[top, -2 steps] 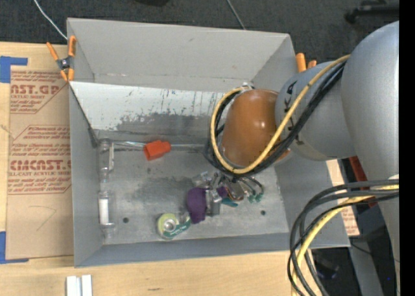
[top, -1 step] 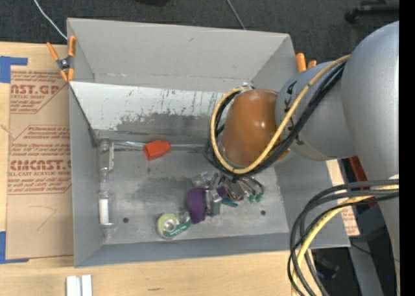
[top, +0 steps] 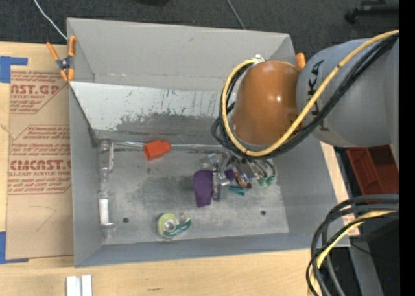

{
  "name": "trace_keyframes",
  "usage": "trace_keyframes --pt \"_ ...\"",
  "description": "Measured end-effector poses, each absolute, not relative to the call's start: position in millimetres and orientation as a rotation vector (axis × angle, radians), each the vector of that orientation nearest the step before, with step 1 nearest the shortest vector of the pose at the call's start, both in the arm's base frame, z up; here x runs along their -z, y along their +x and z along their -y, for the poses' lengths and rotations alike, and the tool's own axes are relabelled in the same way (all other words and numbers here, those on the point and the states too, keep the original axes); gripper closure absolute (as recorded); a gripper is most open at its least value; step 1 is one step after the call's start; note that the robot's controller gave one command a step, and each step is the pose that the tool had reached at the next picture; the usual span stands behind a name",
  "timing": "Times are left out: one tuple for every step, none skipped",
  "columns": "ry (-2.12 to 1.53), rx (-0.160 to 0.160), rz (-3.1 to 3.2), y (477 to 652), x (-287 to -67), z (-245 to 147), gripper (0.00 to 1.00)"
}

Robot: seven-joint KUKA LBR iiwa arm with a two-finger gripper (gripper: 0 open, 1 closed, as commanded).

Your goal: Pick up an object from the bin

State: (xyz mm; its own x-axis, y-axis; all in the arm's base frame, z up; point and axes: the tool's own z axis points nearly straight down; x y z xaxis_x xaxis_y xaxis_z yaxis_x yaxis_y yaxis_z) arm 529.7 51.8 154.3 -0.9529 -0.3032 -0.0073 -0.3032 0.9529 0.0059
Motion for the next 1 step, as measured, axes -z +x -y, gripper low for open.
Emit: trace_keyframes --pt "-0.534 -0.010 -3.093 533.8 -204.0 -31.2 1.00"
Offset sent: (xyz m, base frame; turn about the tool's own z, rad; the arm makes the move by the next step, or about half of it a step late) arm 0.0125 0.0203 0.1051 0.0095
